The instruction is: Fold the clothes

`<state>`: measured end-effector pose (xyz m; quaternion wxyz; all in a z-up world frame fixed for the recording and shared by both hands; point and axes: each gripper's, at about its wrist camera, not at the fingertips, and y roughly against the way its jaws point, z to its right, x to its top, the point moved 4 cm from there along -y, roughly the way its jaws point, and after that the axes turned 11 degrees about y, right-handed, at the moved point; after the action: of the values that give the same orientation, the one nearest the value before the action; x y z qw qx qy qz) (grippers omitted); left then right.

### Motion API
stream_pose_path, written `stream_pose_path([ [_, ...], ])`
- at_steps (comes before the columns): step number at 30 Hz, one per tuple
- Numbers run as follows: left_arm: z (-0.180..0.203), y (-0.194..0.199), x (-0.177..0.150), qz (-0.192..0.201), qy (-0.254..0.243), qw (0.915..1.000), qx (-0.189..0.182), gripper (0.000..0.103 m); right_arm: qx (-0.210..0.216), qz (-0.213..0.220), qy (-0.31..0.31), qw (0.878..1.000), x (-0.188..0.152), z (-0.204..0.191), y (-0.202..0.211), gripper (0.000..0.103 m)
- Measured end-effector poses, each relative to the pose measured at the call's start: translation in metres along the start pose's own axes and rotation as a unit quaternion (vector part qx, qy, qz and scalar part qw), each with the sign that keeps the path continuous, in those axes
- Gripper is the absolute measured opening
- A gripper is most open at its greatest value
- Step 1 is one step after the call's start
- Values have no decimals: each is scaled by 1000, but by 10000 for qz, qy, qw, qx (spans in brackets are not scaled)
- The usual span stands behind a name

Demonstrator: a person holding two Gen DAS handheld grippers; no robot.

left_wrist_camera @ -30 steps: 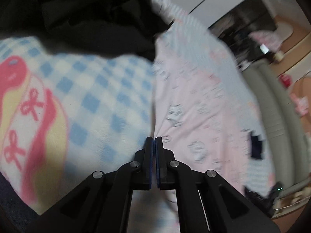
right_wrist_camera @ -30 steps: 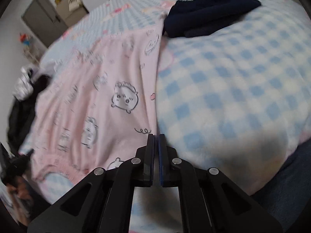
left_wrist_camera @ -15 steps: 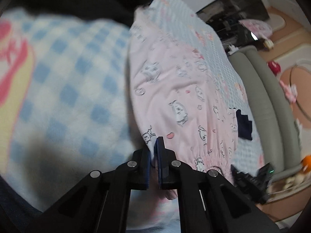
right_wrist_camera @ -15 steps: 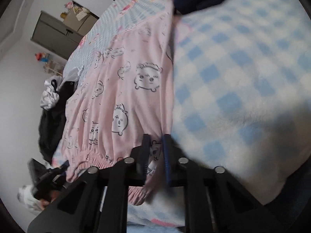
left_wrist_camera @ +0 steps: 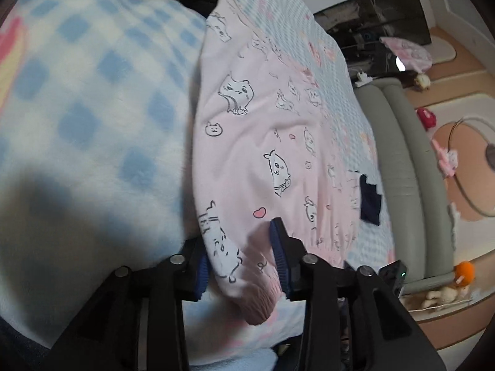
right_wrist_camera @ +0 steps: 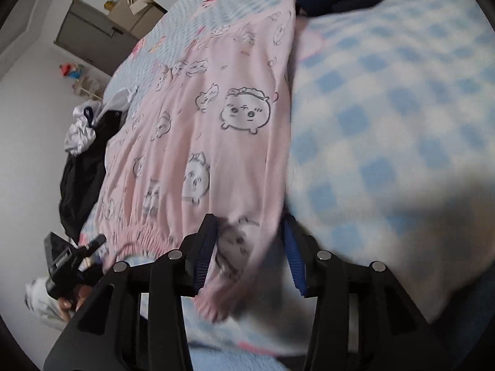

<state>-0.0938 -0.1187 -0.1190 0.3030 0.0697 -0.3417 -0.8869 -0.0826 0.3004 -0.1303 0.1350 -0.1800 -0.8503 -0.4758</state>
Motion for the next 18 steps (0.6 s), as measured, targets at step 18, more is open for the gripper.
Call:
stream_pose_path([
  [18,8,57,-24,827,-567,9900,994,8,-1078,330,560,9920,-11,-6,52,16],
])
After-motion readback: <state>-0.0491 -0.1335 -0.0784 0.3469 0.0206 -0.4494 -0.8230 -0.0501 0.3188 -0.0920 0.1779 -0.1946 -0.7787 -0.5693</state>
